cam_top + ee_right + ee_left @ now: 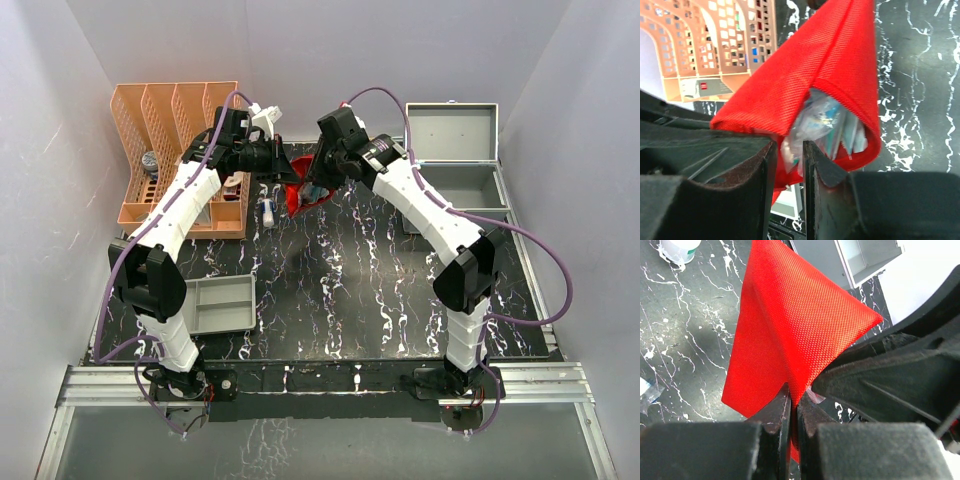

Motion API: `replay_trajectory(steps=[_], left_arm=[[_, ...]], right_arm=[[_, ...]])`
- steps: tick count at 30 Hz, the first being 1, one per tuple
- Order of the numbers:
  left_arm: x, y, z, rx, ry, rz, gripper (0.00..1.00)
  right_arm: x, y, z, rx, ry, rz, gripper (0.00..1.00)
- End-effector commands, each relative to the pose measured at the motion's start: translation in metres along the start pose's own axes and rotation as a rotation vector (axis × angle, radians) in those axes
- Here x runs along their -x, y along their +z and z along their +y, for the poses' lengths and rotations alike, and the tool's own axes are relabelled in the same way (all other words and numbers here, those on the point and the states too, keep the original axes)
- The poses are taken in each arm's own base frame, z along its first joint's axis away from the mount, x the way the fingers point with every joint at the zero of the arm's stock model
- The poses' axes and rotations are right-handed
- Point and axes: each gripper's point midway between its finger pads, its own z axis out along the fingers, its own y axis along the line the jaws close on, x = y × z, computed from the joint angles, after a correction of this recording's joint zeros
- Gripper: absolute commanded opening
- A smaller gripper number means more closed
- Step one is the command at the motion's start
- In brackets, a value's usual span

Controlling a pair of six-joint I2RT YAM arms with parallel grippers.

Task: Organize the medicine kit
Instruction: Place the medical item at the medicine pouch.

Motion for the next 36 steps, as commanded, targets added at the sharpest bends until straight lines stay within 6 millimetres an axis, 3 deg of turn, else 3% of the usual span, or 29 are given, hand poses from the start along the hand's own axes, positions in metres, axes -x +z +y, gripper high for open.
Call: replay_trajectory(steps=[1,7,13,17,23,36], left_arm=[[0.010,-0.014,-0.023,-0.052,0.035,-0.040,0.00],[0.010,-0.012,-0.026,-0.061,0.035,-0.038,0.00],[0.008,-0.013,-0.028,-0.065,0.041,-0.035,0.00],[0.009,-0.014,-0.029,-0.068,0.041,-0.037,0.00],[0.010,-0.015,-0.031,-0.073,0.044,-0.042,0.00],[0.010,-0.015,-0.033,-0.085,0.043,-0.043,0.00]], right_arm=[[0.017,-0.020,-0.007,-0.028,0.005,-0.084,0.25],[0.010,-0.015,-0.017,-0.057,0.028,-0.081,0.28],[0.016,-0.002,-0.010,-0.030,0.030,-0.100,0.27],[0.019,0.007,-0.005,-0.020,0.024,-0.104,0.20],[0.020,0.020,-0.007,-0.029,0.022,-0.109,0.00],[0.008,0.045,-0.015,-0.039,0.018,-0.061,0.00]])
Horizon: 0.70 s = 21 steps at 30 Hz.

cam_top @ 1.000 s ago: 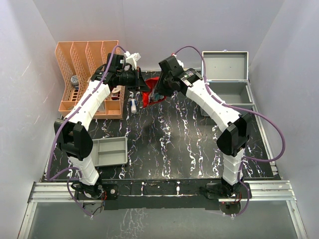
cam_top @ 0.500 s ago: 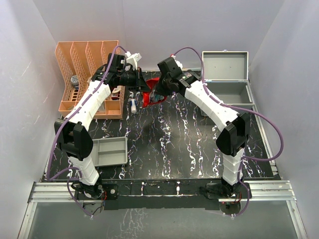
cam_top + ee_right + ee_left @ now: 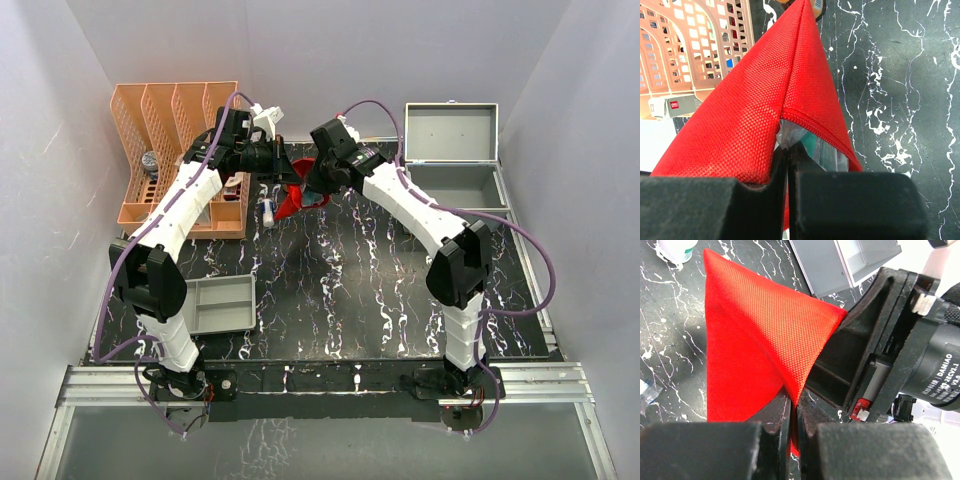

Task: Organize the medicine kit
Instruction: Place the medical item at the medicine pouch.

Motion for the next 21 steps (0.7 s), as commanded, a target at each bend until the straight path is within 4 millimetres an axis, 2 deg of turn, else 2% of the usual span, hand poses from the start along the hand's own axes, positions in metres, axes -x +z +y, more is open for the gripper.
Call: replay_trajectory(steps=[1,3,5,7,11,14,15,17,21], left_arm=[[0.011,-0.017,-0.030,-0.081,0.041,-0.047,0.00],[0.010,-0.017,-0.029,-0.078,0.041,-0.044,0.00],[0.008,-0.016,-0.028,-0.077,0.042,-0.038,0.00],[0.007,-0.016,-0.028,-0.076,0.043,-0.034,0.00],[0.004,-0.014,-0.026,-0.075,0.051,-0.021,0.00],[0.001,-0.013,-0.024,-0.078,0.069,-0.010,0.00],[0.001,-0.012,-0.023,-0.080,0.075,-0.006,0.00],[-0.001,-0.011,-0.024,-0.100,0.099,0.008,0.00],[-0.008,-0.007,-0.027,-0.159,0.160,0.058,0.00]], right_arm=[[0.017,-0.002,0.012,0.044,0.004,-0.050,0.00],[0.024,-0.010,0.015,0.055,0.007,-0.072,0.01],[0.037,-0.027,0.023,0.100,0.017,-0.115,0.11],[0.054,-0.052,0.032,0.147,0.014,-0.178,0.20],[0.083,-0.109,0.042,0.213,-0.010,-0.301,0.25],[0.102,-0.158,0.038,0.246,-0.035,-0.387,0.30],[0.106,-0.168,0.036,0.253,-0.050,-0.405,0.32],[0.111,-0.182,0.029,0.271,-0.104,-0.432,0.36],[0.111,-0.194,0.009,0.285,-0.262,-0.489,0.44]])
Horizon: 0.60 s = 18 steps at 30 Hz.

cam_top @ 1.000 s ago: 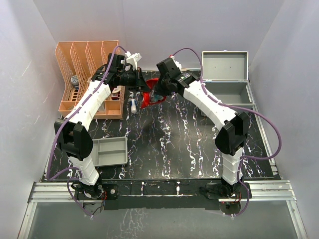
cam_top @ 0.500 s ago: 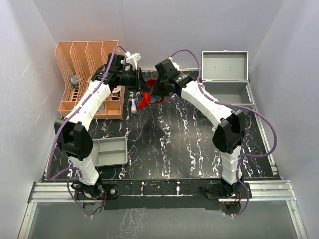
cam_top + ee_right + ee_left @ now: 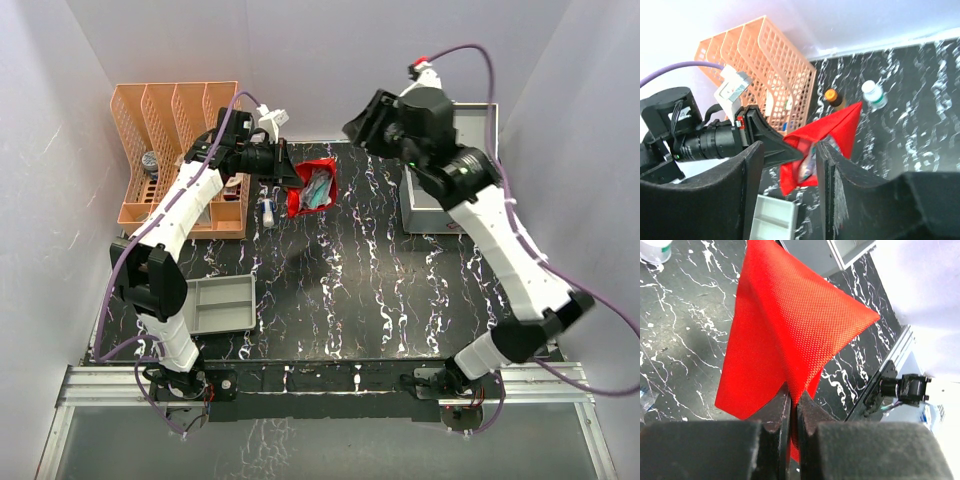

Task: Organize the medicine kit
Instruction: Place the medical item at the medicine pouch.

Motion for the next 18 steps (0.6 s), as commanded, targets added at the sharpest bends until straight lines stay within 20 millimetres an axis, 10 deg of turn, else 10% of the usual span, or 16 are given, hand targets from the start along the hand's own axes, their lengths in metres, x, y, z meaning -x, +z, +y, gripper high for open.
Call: replay_trajectory(steps=[1,18], left_arm=[[-0.002,-0.005,-0.023,-0.123,0.124,0.040,0.00],[-0.023,-0.021,-0.046,-0.269,0.548,0.148,0.00]], right_arm=[[0.008,-0.009,-0.017,0.069,-0.226,-0.073,0.45],[-0.070,-0.012,-0.056,0.347,-0.970,-0.015,0.88]])
